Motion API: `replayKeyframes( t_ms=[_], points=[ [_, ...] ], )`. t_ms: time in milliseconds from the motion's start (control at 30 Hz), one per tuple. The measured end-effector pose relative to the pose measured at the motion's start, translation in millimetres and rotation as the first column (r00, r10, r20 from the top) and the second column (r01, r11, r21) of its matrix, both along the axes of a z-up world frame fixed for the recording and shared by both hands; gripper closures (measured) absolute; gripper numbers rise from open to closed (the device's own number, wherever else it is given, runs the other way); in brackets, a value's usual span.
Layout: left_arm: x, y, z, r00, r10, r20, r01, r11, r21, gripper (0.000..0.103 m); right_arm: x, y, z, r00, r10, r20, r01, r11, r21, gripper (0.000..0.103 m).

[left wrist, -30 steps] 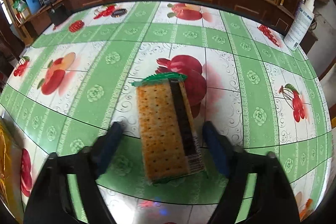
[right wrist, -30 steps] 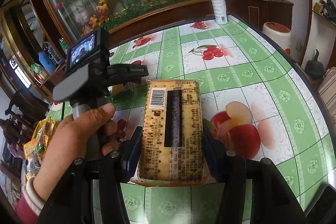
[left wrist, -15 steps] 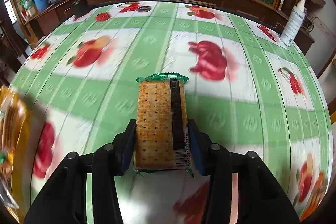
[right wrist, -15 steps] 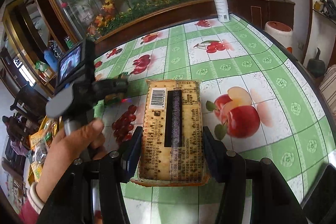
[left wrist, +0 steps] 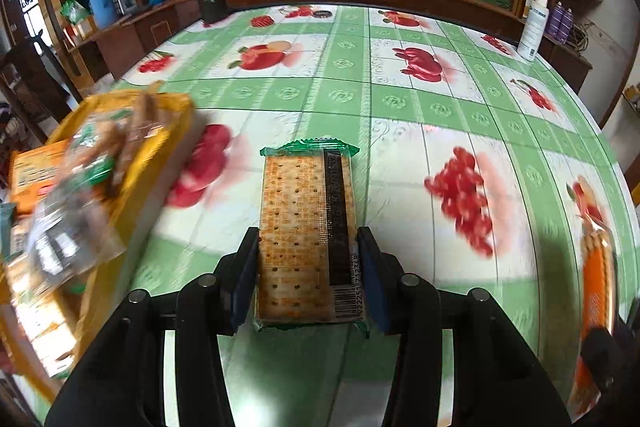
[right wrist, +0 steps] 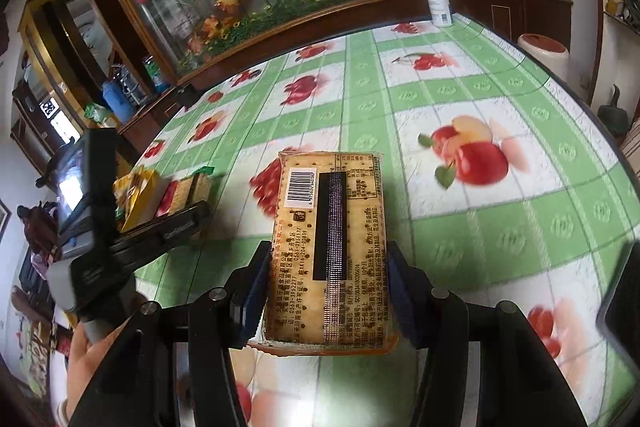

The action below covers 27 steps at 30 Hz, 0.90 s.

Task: Organize snacks
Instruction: 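Lift and carry both held cracker packs toward the yellow-rimmed tray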

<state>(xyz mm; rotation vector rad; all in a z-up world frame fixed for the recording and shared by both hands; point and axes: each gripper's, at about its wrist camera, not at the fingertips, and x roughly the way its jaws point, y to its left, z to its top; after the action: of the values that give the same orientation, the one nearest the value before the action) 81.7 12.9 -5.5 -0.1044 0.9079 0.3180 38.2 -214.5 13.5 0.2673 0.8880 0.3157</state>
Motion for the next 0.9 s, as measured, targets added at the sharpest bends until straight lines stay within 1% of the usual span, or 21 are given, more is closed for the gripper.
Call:
replayKeyframes(
  t_ms=[200, 533, 900],
  points=[
    [-38, 5, 15, 0.999, 0.005, 0.036, -0.005, 1.000, 0.009, 0.058, -21, 12, -3, 1.000, 0.031, -0.001, -0.031, 1.000, 0.000, 0.047],
    [-74, 13, 39, 0.994, 0.014, 0.106, -0.019, 0.999, 0.043, 0.058, -47, 32, 0, 0.996, 0.086, 0.008, -0.086, 0.996, -0.006, 0.047],
    [-100, 39, 43, 0.990, 0.060, 0.125, -0.067, 0.997, 0.048, 0.058, -61, 51, 9, 0.992, 0.128, 0.024, -0.127, 0.992, -0.016, 0.047]
  ],
)
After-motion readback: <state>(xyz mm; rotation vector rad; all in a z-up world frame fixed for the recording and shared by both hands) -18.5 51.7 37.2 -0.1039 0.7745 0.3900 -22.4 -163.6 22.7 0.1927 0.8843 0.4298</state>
